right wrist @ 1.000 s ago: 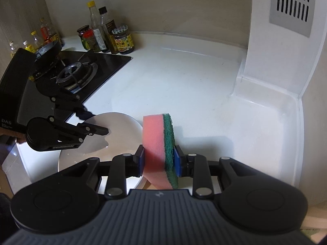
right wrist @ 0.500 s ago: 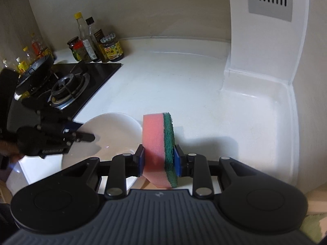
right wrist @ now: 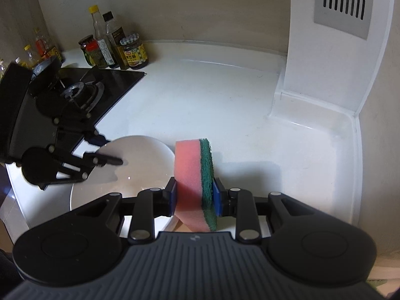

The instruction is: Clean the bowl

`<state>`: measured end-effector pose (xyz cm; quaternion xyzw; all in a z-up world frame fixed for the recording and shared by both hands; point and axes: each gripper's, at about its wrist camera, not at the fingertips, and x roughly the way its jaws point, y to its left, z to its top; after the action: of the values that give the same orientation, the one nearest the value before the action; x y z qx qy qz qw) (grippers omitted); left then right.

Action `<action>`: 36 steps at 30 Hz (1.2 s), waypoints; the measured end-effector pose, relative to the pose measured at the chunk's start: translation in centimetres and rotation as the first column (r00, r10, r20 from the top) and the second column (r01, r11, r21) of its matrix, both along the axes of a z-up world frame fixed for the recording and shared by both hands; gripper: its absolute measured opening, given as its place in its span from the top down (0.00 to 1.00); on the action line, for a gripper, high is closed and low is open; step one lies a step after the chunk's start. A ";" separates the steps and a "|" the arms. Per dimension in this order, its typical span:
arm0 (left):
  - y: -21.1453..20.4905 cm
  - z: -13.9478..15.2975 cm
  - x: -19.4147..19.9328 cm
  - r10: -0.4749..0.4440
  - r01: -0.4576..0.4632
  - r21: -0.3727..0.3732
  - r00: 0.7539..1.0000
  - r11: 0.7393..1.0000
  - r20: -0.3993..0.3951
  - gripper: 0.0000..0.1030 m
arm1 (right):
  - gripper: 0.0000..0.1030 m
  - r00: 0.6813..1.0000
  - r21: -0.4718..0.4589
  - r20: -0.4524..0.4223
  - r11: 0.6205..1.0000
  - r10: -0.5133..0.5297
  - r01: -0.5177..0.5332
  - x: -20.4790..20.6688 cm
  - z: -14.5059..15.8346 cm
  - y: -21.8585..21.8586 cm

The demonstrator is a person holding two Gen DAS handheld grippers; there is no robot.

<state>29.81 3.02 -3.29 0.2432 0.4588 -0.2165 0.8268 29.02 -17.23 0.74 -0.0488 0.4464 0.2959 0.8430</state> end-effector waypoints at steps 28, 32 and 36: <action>0.3 0.5 -1.2 0.242 -0.244 -0.031 0.969 0.969 -0.043 0.81 | 0.76 0.999 0.042 -0.011 0.999 0.033 -0.032 0.4 -0.2 0.7; 0.6 0.0 -2.6 0.333 -0.335 -0.053 0.942 0.941 -0.039 0.82 | 0.76 0.999 0.052 -0.016 0.998 0.030 -0.029 -0.6 -0.2 0.4; 0.9 -0.2 -2.2 0.273 -0.275 -0.059 0.961 0.960 -0.041 0.85 | 0.76 0.998 0.021 -0.014 0.998 0.059 -0.058 -2.0 0.1 0.4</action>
<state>27.60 3.89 -3.49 0.1474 0.4941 -0.1185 0.8486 27.00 -16.88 0.83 -0.0509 0.4478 0.3255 0.8312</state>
